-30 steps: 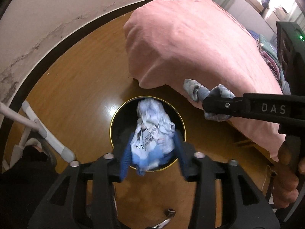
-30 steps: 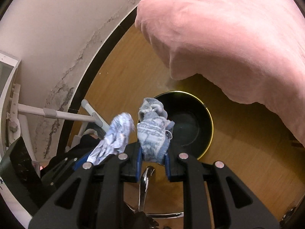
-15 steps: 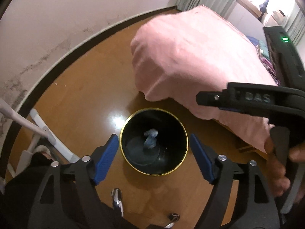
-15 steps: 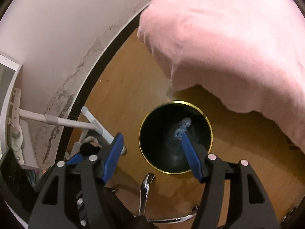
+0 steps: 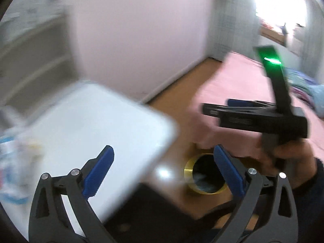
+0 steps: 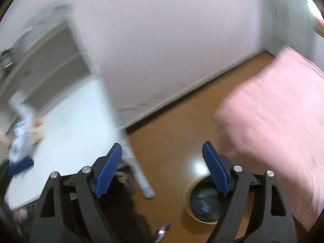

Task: Collect trash
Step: 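Return both tools to the desk and grasp the white bottle cap with right tool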

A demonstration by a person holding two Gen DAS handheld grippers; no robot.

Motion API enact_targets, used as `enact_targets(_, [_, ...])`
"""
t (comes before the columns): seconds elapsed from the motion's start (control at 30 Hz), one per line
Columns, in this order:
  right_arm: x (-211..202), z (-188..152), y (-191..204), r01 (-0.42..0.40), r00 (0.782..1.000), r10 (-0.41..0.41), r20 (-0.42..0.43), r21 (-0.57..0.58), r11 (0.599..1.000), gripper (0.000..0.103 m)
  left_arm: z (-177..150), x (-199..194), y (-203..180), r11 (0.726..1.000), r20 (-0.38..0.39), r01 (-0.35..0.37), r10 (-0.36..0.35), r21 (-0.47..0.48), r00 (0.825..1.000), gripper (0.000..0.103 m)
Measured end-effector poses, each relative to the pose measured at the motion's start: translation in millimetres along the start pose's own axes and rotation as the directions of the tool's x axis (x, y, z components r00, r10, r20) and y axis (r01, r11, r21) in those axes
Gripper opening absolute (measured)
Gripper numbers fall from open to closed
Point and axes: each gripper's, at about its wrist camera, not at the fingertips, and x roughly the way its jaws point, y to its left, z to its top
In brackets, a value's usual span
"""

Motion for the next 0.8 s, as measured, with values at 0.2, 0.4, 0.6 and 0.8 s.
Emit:
enact_targets(0.2, [24, 7, 153, -0.286, 0.958, 0.274, -0.085, -0.216, 0.934, 0.079, -46, -68, 162, 0.932, -0.011, -0.294, 0.298, -0.214, 0.954, 0.096])
enact_targets(0.4, [53, 1, 265, -0.425, 0.904, 0.379, -0.198, -0.325, 0.845, 0.079, -116, -129, 289, 0.788, -0.084, -0.426, 0.437, -0.445, 0.896, 0.096])
enact_targets(0.6, [53, -6, 354, -0.456, 0.89, 0.405, -0.212, -0.47, 0.756, 0.079, -166, -142, 358, 0.691, -0.182, -0.491, 0.473, -0.531, 0.862, 0.096])
enact_targets(0.8, [79, -15, 415, -0.447, 0.894, 0.362, -0.264, -0.579, 0.682, 0.065, -170, -128, 394, 0.695, -0.224, -0.506, 0.461, -0.511, 0.859, 0.096])
